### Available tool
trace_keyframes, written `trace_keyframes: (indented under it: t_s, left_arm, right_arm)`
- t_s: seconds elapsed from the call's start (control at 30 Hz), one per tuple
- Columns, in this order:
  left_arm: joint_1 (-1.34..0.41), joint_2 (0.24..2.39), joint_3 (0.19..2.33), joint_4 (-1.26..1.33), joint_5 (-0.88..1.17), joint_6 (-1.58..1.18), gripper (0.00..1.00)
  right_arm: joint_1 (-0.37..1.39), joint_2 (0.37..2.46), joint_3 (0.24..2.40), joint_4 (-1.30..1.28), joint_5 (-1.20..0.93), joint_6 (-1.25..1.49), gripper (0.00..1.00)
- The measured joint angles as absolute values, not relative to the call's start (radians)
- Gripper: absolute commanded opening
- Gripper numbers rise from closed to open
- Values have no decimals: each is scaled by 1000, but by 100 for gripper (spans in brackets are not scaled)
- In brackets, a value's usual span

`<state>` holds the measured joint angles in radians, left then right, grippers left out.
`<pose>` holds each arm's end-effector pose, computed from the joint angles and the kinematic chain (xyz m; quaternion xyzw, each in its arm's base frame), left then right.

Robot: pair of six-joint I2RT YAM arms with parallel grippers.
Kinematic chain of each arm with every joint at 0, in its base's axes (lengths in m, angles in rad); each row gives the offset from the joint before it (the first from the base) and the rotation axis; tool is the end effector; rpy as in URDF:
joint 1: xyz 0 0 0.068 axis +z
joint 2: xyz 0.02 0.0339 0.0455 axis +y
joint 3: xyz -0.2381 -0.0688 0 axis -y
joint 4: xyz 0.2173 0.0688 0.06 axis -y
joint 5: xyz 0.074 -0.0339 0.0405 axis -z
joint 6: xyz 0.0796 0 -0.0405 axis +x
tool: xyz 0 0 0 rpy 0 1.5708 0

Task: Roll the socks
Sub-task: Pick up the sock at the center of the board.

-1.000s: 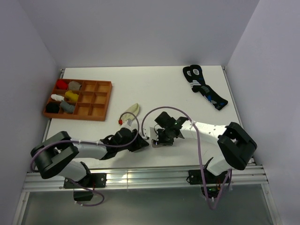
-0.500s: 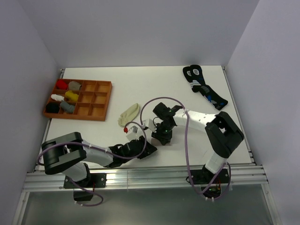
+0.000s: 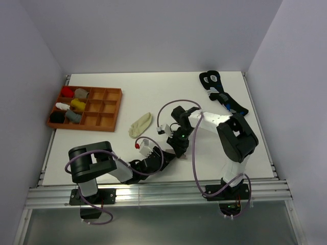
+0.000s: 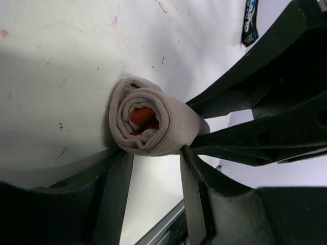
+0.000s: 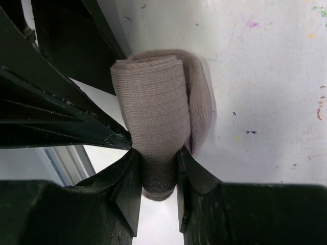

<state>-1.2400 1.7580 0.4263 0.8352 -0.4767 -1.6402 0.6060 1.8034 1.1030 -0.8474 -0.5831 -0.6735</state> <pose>0.1324 -0.2731 0.0816 -0.2843 0.7942 -0.4665 0.2659 0.2076 0.1972 0.1106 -0.5744 0.7664 0.2869 0.0207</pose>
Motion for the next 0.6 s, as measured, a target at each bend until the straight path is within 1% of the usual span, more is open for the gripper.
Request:
trace_keyframes:
  t_s: [0.27, 0.6]
  left_arm:
    - [-1285, 1798, 427, 875, -559, -1778, 50]
    - [-1311, 1797, 437, 835, -601, -1877, 51]
  right_arm:
    - [563, 1870, 1154, -933, -660, -693, 13]
    - [562, 1878, 1158, -956, -671, -720, 12]
